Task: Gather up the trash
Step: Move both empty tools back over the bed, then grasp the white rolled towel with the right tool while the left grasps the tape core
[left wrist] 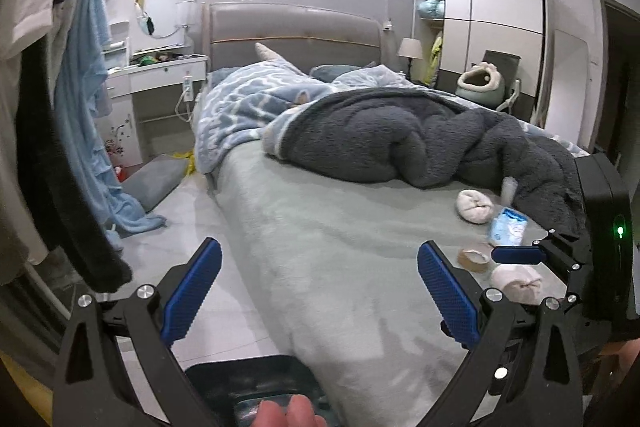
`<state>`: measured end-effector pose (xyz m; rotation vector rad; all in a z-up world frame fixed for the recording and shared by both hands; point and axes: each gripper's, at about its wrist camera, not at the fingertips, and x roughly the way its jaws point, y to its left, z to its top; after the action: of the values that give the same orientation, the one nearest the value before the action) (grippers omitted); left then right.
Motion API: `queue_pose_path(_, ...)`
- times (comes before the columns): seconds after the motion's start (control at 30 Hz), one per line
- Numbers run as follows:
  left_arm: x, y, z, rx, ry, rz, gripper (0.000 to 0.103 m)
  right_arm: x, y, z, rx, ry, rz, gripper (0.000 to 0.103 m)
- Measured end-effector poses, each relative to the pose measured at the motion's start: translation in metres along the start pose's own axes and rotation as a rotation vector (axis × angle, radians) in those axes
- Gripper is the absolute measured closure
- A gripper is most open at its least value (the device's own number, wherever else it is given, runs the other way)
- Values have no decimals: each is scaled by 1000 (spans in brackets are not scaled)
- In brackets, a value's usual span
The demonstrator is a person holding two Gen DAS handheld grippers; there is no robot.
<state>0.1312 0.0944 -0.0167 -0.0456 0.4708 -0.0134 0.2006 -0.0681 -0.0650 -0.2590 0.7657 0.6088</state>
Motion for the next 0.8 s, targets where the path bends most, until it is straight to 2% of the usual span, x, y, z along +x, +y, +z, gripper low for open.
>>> queue_pose_path(0.37, 28, -29, 0, -28, 33, -35, 3, -18, -45, -13, 41, -47, -19, 3)
queue_pose_path(0.6, 39, -34, -3, -89, 58, -36, 3, -18, -65, -24, 33, -40, -45, 3)
queue_pose_path(0.8, 49, -47, -3, -72, 73, -48, 3, -17, -76, -34, 31, -31, -46, 3)
